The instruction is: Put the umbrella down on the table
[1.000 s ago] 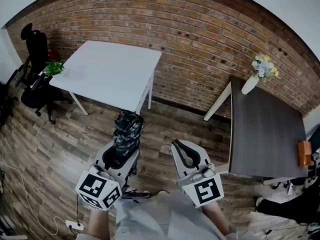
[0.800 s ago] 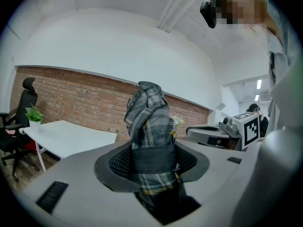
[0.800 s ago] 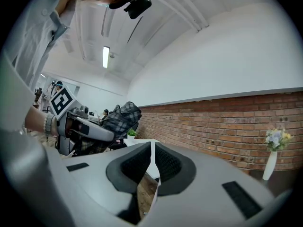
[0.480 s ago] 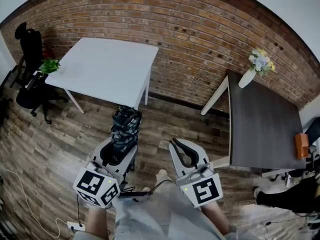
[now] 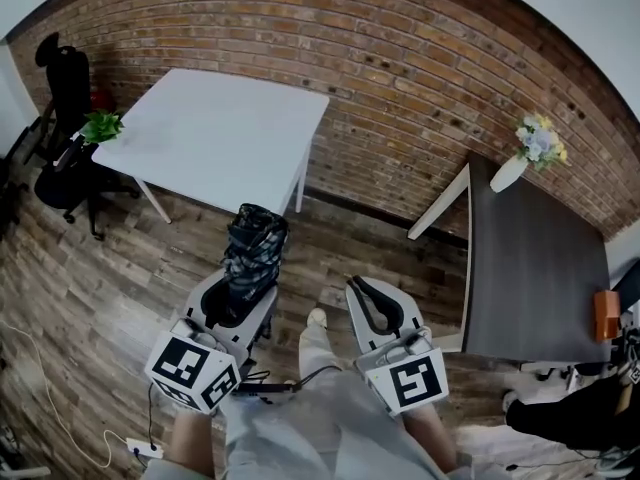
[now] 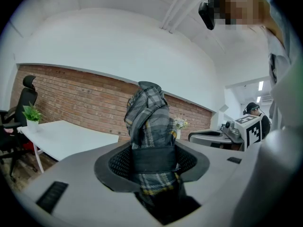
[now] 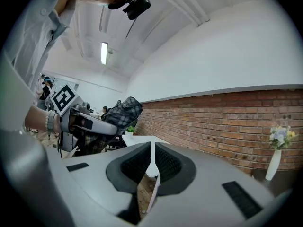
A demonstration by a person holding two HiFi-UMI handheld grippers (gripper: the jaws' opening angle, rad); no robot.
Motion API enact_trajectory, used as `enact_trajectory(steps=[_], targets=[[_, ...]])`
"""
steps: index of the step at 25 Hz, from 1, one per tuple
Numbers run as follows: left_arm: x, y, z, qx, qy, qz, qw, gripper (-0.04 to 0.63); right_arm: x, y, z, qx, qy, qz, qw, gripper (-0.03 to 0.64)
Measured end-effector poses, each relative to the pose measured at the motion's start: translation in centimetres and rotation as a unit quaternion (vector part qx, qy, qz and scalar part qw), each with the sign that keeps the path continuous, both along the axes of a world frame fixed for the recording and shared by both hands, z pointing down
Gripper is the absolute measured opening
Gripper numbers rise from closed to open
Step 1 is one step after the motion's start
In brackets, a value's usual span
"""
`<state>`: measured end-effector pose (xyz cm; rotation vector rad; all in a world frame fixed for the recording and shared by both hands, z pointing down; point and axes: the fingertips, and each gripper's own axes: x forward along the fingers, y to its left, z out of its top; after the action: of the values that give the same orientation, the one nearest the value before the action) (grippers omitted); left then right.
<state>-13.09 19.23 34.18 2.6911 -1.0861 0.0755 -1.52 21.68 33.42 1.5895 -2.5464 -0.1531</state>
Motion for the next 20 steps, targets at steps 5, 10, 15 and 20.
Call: enact_trajectory(steps=[5, 10, 15, 20], targets=[[1.2, -5.0, 0.2, 0.001, 0.0, -0.015, 0.9999, 0.227, 1.0, -5.5, 0.2, 0.004, -0.005, -0.024, 1.0, 0.057], [2.8, -11.3, 0.7, 0.004, -0.007, -0.032, 0.9994, 0.227, 3.2, -12.2, 1.1, -0.004, -0.007, -0.042, 0.999, 0.057], [4.9, -18.1, 0.7, 0.002, -0.01, -0.047, 0.9989, 0.227, 5.7, -19.7, 1.2, -0.007, -0.01, -0.058, 0.998, 0.057], [7.0, -23.5, 0.4, 0.006, -0.012, -0.056, 0.9983, 0.227, 7.7, -25.6, 1.0, 0.001, -0.009, -0.075, 0.997, 0.057]])
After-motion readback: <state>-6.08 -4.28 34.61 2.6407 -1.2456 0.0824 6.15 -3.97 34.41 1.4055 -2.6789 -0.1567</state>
